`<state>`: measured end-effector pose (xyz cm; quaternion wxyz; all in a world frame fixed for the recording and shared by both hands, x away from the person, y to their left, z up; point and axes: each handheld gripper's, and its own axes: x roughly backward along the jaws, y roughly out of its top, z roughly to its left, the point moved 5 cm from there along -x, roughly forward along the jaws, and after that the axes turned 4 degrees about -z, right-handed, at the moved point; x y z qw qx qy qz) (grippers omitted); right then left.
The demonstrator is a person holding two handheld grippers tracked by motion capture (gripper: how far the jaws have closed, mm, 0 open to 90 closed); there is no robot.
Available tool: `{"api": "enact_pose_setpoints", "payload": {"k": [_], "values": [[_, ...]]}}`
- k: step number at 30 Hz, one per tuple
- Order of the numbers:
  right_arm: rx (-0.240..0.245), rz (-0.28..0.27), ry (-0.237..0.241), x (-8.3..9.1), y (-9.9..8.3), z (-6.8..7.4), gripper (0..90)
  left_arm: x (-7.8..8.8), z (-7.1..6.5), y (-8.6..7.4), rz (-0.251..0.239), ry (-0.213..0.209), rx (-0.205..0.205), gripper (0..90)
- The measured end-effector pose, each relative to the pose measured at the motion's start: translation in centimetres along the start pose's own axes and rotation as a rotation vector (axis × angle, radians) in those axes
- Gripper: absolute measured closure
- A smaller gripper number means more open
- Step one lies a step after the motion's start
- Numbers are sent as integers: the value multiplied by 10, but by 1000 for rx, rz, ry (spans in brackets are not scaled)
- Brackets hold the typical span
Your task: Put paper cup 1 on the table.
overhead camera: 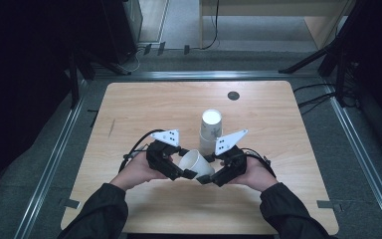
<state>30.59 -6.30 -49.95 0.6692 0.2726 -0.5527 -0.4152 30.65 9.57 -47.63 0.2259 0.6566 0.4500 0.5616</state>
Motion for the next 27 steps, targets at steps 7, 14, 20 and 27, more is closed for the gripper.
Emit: {"api": "enact_pose_setpoints", "payload": {"k": [7, 14, 20, 27], "values": [[-11, 14, -24, 0, -3, -3, 256, 10, 3, 2, -14, 22, 4, 248], [-11, 21, -35, 0, -4, -4, 250, 24, 6, 5, -23, 54, 3, 260], [-12, 20, -47, 1, -5, -5, 240, 39, 12, 5, -26, 99, 13, 264], [-31, 11, -52, 3, -6, -6, 229, 55, 27, -3, 32, 209, 51, 266]]}}
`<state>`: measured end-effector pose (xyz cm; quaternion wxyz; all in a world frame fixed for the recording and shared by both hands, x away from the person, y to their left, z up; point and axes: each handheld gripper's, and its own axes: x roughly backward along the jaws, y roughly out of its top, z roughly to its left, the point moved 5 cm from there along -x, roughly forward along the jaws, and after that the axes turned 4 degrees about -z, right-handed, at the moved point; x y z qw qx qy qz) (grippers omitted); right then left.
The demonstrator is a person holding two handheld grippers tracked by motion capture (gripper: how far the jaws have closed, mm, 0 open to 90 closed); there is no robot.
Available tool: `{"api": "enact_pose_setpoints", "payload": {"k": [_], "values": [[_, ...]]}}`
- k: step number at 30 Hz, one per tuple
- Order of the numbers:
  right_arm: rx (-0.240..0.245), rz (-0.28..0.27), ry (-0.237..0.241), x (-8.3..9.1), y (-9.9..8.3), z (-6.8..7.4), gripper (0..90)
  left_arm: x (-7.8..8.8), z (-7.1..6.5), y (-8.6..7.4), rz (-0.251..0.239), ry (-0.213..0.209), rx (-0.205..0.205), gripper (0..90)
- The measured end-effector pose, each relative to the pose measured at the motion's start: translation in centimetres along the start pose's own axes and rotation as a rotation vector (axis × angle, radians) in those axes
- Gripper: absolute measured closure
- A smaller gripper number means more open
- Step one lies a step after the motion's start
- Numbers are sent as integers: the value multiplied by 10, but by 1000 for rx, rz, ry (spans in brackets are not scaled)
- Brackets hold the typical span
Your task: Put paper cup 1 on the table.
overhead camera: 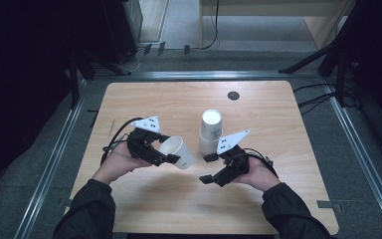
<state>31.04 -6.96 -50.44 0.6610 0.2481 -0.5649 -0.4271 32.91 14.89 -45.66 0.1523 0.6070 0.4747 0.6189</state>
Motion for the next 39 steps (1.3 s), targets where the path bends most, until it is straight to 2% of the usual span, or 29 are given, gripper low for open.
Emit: {"api": "enact_pose_setpoints", "payload": {"k": [1, 2, 3, 8, 11, 12, 13, 14, 17, 19, 22, 27, 28, 29, 30, 34, 39], "values": [[1, -1, -4, 0, 0, 0, 227, 3, 2, -1, 5, 4, 7, 266], [4, -6, -16, 0, 0, -1, 223, 7, 7, -3, 16, 38, 10, 266], [4, -6, -16, 0, 0, -1, 223, 7, 7, -3, 16, 38, 10, 265], [8, 4, -45, -1, -3, -3, 221, 18, 20, -9, 37, 89, 14, 265], [1, 9, -99, -3, -5, -6, 218, 24, 28, -14, 52, 116, 19, 265], [2, 14, -110, -3, -6, -7, 217, 27, 35, -18, 55, 120, 41, 265], [2, 14, -110, -3, -6, -7, 217, 27, 35, -18, 55, 120, 41, 264], [-4, 18, -110, -4, -7, -7, 216, 29, 39, -20, 60, 121, 62, 264], [-8, 23, -113, -3, -9, -7, 207, 36, 52, -25, 55, 161, 99, 264], [-9, 24, -113, -3, -9, -7, 207, 38, 54, -26, 55, 163, 103, 265], [-12, 29, -114, -4, -11, -6, 207, 42, 62, -29, 60, 187, 109, 264], [-16, 34, -122, -3, -13, -6, 207, 48, 77, -38, 85, 252, 124, 264], [-16, 34, -122, -3, -13, -6, 207, 48, 77, -38, 85, 252, 124, 264], [-14, 34, -122, -2, -14, -6, 206, 49, 83, -42, 99, 277, 132, 264], [-14, 34, -122, -2, -14, -6, 206, 49, 83, -42, 99, 277, 132, 264], [-19, 35, -130, -1, -15, -7, 206, 51, 93, -48, 114, 324, 154, 263], [-17, 38, -141, -1, -16, -7, 206, 51, 107, -55, 161, 400, 174, 261]]}}
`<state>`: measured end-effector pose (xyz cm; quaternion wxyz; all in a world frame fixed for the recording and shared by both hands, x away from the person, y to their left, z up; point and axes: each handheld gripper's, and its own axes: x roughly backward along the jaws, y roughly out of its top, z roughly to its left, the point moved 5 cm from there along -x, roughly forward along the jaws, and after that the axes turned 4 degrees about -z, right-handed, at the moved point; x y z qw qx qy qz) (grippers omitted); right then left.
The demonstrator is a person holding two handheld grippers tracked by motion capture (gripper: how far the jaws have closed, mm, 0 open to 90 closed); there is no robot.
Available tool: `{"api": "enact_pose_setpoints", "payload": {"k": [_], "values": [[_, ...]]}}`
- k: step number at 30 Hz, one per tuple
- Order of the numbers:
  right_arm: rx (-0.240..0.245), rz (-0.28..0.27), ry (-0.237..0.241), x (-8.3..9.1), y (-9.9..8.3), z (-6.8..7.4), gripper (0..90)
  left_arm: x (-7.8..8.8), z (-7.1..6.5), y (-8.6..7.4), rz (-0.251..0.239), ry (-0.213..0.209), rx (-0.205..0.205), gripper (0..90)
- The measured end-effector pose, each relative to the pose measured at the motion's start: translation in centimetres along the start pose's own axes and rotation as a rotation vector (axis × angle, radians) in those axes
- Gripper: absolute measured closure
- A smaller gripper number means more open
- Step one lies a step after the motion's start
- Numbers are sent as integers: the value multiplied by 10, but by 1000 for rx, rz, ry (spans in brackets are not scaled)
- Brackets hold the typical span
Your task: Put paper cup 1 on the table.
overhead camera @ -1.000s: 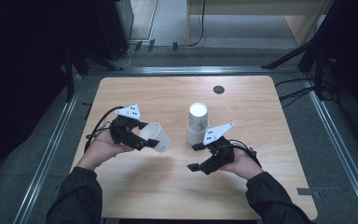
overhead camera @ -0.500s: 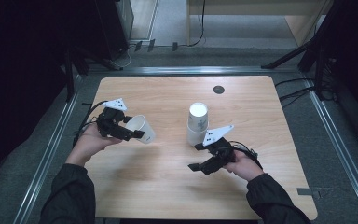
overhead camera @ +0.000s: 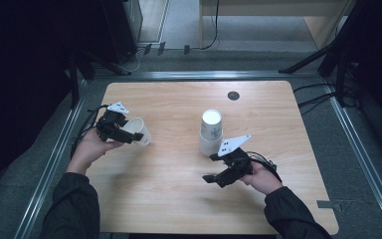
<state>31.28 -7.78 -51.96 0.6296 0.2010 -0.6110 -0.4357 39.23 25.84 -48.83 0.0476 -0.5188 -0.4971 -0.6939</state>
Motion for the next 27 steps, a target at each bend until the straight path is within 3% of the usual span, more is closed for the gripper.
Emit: {"api": "enact_pose_setpoints", "payload": {"k": [5, 9, 14, 17, 27], "values": [[-2, 1, 1, 0, 0, 0, 206, -5, 7, -4, 23, 20, 26, 256], [0, 5, -1, -1, -1, -1, 206, -10, 12, -6, 50, 71, 26, 256], [7, 15, -8, -2, -1, 0, 206, -17, 15, -10, 81, 74, 36, 253], [11, 35, -21, -3, -3, -1, 205, -21, 17, -11, 98, 104, 48, 251], [12, 38, -20, -3, -3, -2, 205, -30, 14, -12, 131, 120, 27, 221]]}}
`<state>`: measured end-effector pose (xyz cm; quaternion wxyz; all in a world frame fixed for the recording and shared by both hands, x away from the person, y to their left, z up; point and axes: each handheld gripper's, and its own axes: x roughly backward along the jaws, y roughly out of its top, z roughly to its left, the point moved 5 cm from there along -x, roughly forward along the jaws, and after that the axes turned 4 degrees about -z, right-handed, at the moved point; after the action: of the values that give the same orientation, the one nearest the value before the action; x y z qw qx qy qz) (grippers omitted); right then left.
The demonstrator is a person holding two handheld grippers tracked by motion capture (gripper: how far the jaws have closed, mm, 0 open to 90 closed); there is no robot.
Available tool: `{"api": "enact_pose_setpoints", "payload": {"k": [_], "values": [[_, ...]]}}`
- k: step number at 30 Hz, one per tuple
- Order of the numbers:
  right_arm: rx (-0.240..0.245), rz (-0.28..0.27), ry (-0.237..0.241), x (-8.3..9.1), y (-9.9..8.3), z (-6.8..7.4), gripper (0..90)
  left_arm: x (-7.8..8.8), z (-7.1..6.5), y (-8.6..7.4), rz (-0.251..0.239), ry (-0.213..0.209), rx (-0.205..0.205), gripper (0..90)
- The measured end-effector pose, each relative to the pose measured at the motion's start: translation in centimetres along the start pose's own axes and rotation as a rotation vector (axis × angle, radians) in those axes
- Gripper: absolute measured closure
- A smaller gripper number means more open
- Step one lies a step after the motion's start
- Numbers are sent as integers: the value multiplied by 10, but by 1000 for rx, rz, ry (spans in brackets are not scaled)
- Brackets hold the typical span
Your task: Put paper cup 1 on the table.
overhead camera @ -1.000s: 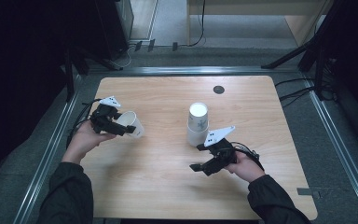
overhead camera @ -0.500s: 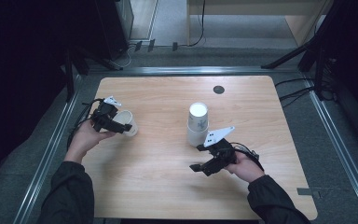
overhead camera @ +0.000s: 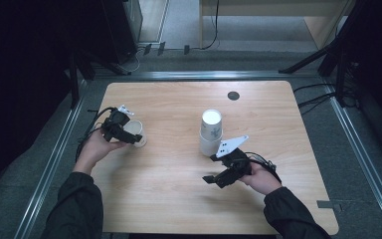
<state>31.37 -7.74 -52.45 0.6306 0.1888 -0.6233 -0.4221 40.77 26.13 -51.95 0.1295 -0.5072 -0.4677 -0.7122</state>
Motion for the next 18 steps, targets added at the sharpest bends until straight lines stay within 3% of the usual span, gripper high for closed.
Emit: {"api": "enact_pose_setpoints", "payload": {"k": [8, 14, 18], "values": [[0, 3, -3, 0, 0, 0, 205, -2, -2, 0, -5, -32, 12, 194], [-2, 0, -4, 0, 0, -1, 205, -3, -4, 1, -8, -99, 37, 156], [-4, 2, -3, 1, -1, -1, 205, -2, -3, 0, -8, -107, 46, 134]]}}
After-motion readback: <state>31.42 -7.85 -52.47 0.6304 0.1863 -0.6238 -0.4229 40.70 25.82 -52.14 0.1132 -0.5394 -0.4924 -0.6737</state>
